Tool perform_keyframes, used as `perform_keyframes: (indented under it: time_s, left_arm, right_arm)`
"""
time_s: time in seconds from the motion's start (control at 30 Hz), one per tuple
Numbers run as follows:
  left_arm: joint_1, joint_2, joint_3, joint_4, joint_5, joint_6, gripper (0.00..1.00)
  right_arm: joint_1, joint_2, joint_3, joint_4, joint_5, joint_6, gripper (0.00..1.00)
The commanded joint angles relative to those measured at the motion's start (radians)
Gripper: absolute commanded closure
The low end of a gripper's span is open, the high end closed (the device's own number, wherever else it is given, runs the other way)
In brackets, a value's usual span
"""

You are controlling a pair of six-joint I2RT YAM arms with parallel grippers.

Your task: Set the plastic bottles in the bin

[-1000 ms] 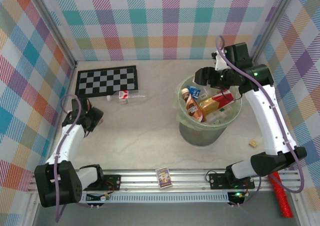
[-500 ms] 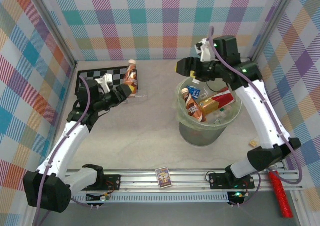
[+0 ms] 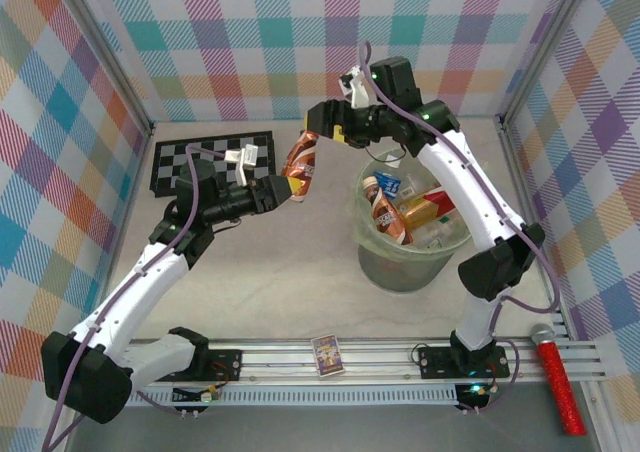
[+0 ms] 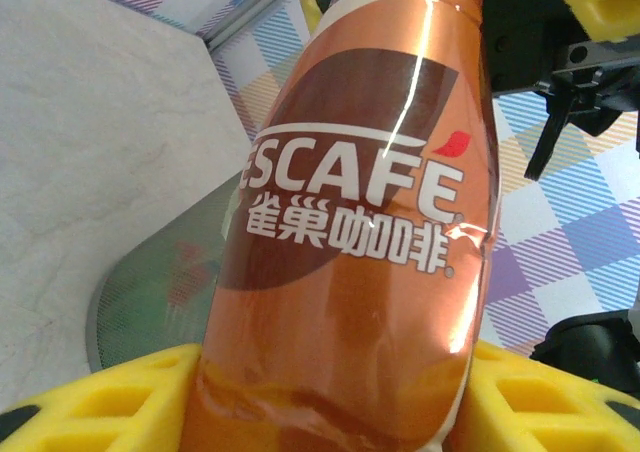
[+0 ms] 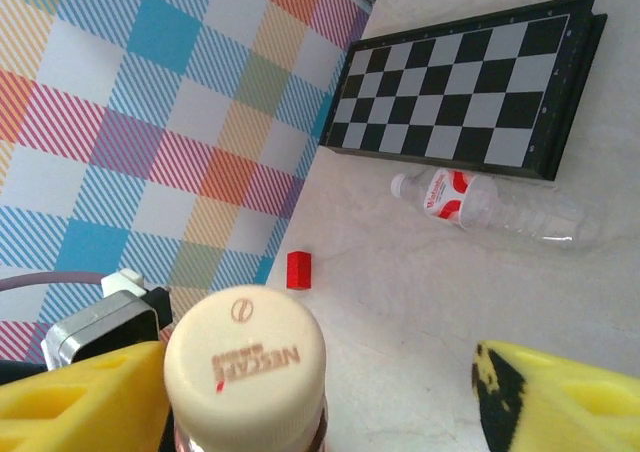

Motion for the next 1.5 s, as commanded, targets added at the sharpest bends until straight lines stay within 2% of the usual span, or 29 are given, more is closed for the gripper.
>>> perform_keyframes:
  time_s: [0.0, 0.1, 0.17, 0.43, 0.53, 0.63, 0.77, 0.83, 0.93, 1.17, 1.33, 1.47]
  left_arm:
    - [-0.009, 0.013, 0.028, 0.053, 0.032, 0.001, 0.52]
    - [-0.009, 0.030, 0.034, 0.039, 0.025, 0.003, 0.53]
    - [-0.009, 0.038, 0.036, 0.030, 0.020, 0.006, 0.53]
    - [-0.010, 0.096, 0.050, 0.058, 0.044, 0.003, 0.52]
    - [-0.011, 0.108, 0.051, 0.087, 0.046, -0.013, 0.43]
    - [-0.009, 0.107, 0.040, 0.130, 0.056, -0.024, 0.34]
    - [-0.010, 0.097, 0.029, 0.160, 0.064, -0.036, 0.10]
    - [-0.010, 0.089, 0.028, 0.164, 0.063, -0.040, 0.04]
    - [-0.009, 0.073, 0.025, 0.147, 0.053, -0.035, 0.00]
    - [-0.009, 0.049, 0.021, 0.114, 0.039, -0.005, 0.00]
    - [-0.010, 0.076, 0.040, 0.098, 0.043, 0.013, 0.00]
    - [-0.013, 0.096, 0.040, 0.141, 0.030, 0.011, 0.00]
  right_arm:
    - [0.018, 0.023, 0.040, 0.038, -0.043, 0.016, 0.31]
    - [0.025, 0.024, 0.034, 0.038, -0.042, 0.017, 0.48]
    - [0.026, 0.019, 0.026, 0.038, -0.032, 0.020, 0.56]
    - [0.026, 0.010, 0.012, 0.051, -0.011, 0.028, 0.74]
    - [0.026, 0.005, 0.016, 0.060, -0.002, 0.027, 0.79]
    - [0.025, 0.000, 0.024, 0.076, 0.010, 0.028, 0.81]
    - [0.021, -0.018, 0.026, 0.084, 0.032, 0.025, 0.83]
    - [0.012, -0.035, 0.022, 0.077, 0.046, 0.016, 0.83]
    - [-0.009, -0.069, 0.001, 0.076, 0.058, 0.007, 0.83]
    - [-0.105, -0.210, -0.081, 0.028, 0.104, -0.033, 0.83]
    - [-0.208, -0.352, -0.119, -0.097, 0.154, -0.078, 0.83]
    - [-0.322, -0.447, -0.100, -0.279, 0.178, -0.130, 0.83]
